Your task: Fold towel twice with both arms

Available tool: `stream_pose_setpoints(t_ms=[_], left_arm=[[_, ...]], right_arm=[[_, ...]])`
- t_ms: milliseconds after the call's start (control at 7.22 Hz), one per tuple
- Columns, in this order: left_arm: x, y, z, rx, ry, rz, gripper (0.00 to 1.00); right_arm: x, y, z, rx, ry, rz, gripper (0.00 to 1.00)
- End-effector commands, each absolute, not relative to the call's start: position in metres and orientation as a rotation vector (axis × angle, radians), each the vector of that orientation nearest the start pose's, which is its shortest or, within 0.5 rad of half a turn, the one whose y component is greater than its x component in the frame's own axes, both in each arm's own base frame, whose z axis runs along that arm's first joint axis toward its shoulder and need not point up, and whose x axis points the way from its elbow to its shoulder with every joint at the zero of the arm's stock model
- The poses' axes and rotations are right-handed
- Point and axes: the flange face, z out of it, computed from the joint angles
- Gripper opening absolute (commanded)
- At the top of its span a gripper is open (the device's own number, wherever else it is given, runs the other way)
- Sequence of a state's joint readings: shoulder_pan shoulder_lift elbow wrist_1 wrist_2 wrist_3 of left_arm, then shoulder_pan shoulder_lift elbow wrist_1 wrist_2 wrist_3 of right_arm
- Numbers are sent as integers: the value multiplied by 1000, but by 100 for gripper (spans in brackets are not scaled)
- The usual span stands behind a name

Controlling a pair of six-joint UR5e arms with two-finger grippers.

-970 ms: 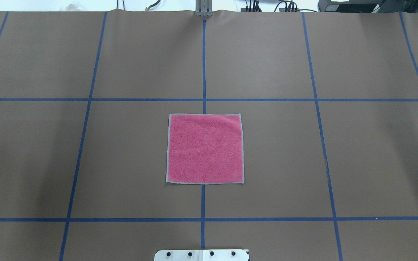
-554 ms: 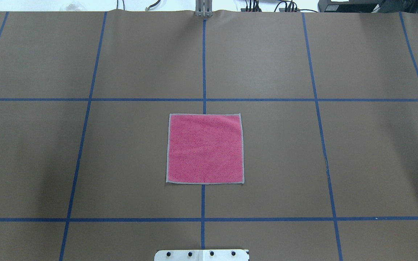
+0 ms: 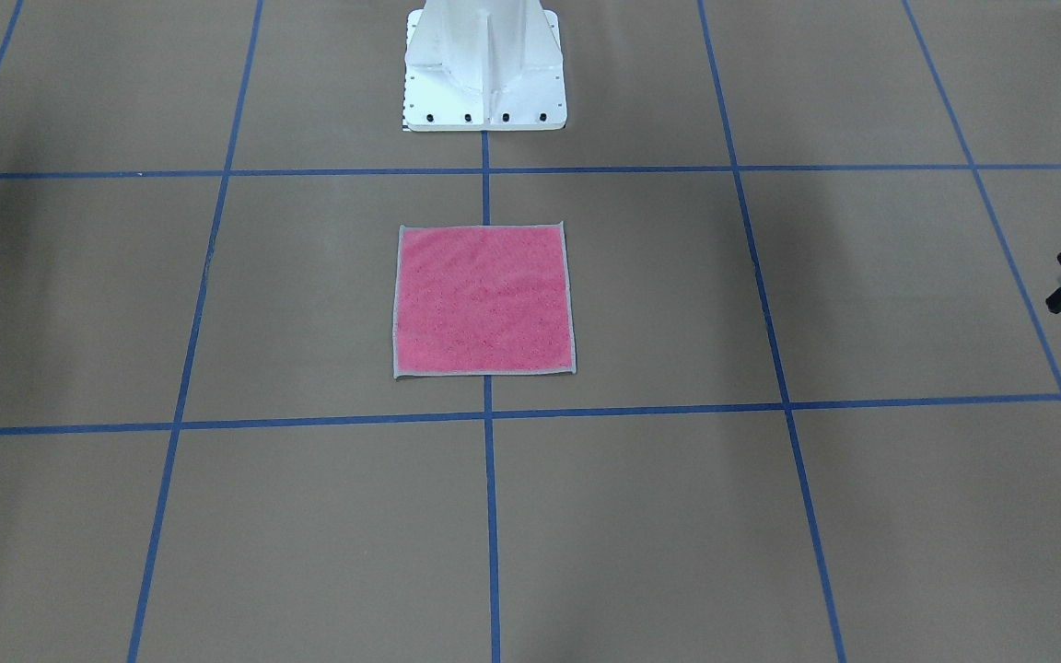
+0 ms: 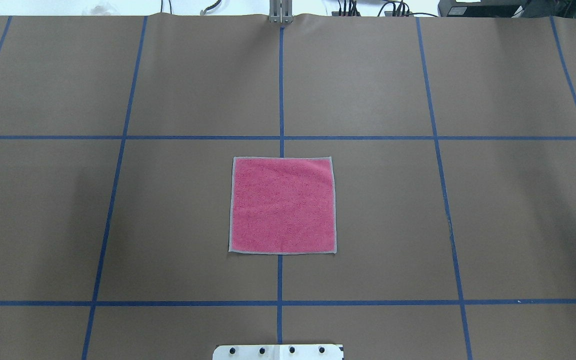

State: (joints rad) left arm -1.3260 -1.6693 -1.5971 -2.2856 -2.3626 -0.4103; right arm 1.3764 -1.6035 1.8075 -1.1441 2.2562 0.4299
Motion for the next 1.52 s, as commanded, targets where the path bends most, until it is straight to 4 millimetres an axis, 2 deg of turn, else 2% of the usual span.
stream_pose_setpoints(t_ms=[0, 139, 277, 554, 831, 970, 1247, 1386], left_arm=[[147, -548, 455, 441, 1100, 93, 100], [174, -538, 422, 378, 1166, 18, 100], [209, -518, 386, 350, 1205, -78, 100], [302, -465, 349, 305, 1243, -191, 100], [366, -424, 322, 248, 1293, -243, 100], [386, -410, 310, 212, 1319, -269, 100], [437, -368, 307, 217, 1317, -317, 100], [451, -354, 300, 161, 1338, -349, 100]], right_arm=[[-92, -501, 473, 362, -962, 119, 100], [-114, -503, 454, 316, -1015, 190, 100], [-134, -499, 430, 289, -1050, 258, 100], [-181, -473, 389, 260, -1096, 343, 100], [-249, -432, 358, 250, -1122, 419, 100], [-278, -411, 350, 245, -1129, 441, 100], [-339, -368, 344, 256, -1130, 528, 98], [-363, -344, 339, 240, -1147, 570, 97]])
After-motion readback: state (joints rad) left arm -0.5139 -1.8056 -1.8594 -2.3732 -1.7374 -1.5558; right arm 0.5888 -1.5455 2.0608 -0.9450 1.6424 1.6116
